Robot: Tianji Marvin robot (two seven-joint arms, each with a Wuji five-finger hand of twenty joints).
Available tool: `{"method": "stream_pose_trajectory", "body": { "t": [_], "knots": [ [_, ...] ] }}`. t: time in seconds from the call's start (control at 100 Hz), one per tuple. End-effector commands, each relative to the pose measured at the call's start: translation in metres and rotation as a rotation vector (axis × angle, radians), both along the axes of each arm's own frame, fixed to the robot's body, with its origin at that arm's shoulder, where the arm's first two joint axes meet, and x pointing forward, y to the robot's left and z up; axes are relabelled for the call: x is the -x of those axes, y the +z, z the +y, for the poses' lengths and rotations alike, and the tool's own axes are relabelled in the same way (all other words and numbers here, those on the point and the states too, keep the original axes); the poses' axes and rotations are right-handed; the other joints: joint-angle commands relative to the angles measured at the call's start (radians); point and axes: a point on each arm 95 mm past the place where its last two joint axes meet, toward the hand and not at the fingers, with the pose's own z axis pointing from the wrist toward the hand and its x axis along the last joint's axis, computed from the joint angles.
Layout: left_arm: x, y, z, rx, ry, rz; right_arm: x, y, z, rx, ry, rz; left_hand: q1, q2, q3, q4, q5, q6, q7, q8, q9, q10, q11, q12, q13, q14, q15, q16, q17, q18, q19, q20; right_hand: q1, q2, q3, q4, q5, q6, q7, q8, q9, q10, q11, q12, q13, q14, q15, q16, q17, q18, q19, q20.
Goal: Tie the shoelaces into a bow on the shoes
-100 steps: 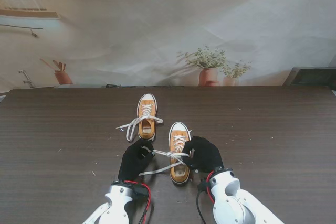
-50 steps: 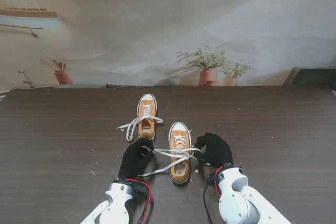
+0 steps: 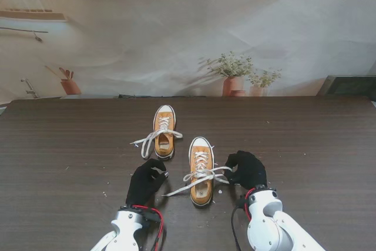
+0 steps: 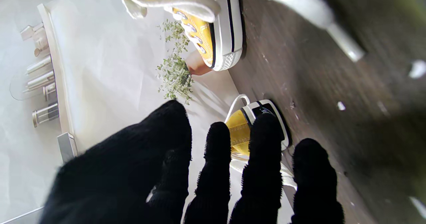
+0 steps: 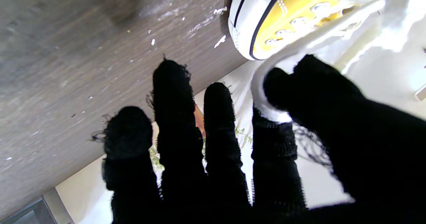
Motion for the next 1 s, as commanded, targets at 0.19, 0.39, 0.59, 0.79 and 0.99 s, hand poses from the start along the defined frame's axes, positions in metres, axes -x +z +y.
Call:
{"method": "stream_pose_trajectory", "body": {
  "t": [0.19,0.39,0.59,0.79,0.99],
  "knots": [
    [0.008,-0.003,-0.008,-0.076,-0.127,-0.022,0.001,-0.003,0.003,-0.007,0.029,0.014,-0.069,0.029,-0.229,-0.062,0.043,-0.205,-0.426,-0.404,-0.090,-0.025,-0.016,-0.202,-0.063,-0.039,-0.042,0.030,-0.042,-0.074,-0.013,0.012,0.033,-0.010,0.095,0.017,0.054,-0.072,0.035,0.002,0.013,0.010,-0.007,-0.006,0.029,0.000,0.006,-0.003,0.006,0.018,0.023,-0.011],
    [0.006,-0.003,-0.026,-0.096,-0.150,-0.032,0.002,-0.002,0.006,-0.011,0.040,0.014,-0.063,-0.015,-0.206,-0.104,0.080,-0.167,-0.420,-0.418,-0.057,-0.026,0.007,-0.194,-0.021,-0.045,-0.026,0.034,0.004,-0.067,0.002,0.010,0.036,-0.009,0.095,0.018,0.054,-0.072,0.034,0.003,0.015,0.009,-0.008,-0.006,0.030,0.001,0.006,-0.003,0.009,0.018,0.024,-0.013],
    [0.002,-0.006,-0.038,-0.110,-0.137,-0.023,0.003,-0.002,0.007,-0.012,0.049,0.011,-0.045,-0.028,-0.194,-0.126,0.102,-0.121,-0.400,-0.427,-0.031,-0.022,0.034,-0.187,0.016,-0.045,-0.005,0.031,0.046,-0.052,0.016,0.002,0.035,-0.009,0.095,0.018,0.053,-0.072,0.034,0.004,0.016,0.008,-0.009,-0.006,0.031,0.000,0.006,-0.002,0.011,0.018,0.025,-0.015],
    [0.000,-0.007,-0.044,-0.151,-0.170,0.003,0.004,-0.002,0.007,-0.014,0.050,0.010,-0.037,-0.030,-0.211,-0.143,0.124,-0.107,-0.389,-0.442,-0.022,-0.018,0.040,-0.189,0.026,-0.050,0.003,0.026,0.062,-0.055,0.023,-0.005,0.035,-0.009,0.095,0.017,0.053,-0.072,0.034,0.004,0.017,0.008,-0.009,-0.006,0.032,0.000,0.006,-0.001,0.012,0.018,0.026,-0.016],
    [0.001,-0.008,-0.048,-0.189,-0.162,0.016,0.004,-0.001,0.008,-0.017,0.053,0.007,-0.012,-0.022,-0.195,-0.135,0.143,-0.068,-0.398,-0.466,0.000,-0.030,0.056,-0.187,0.051,-0.052,0.017,0.020,0.087,-0.052,0.035,-0.017,0.036,-0.011,0.096,0.017,0.052,-0.069,0.034,0.005,0.018,0.007,-0.008,-0.006,0.033,0.001,0.007,-0.001,0.013,0.018,0.026,-0.017]
  ]
}}
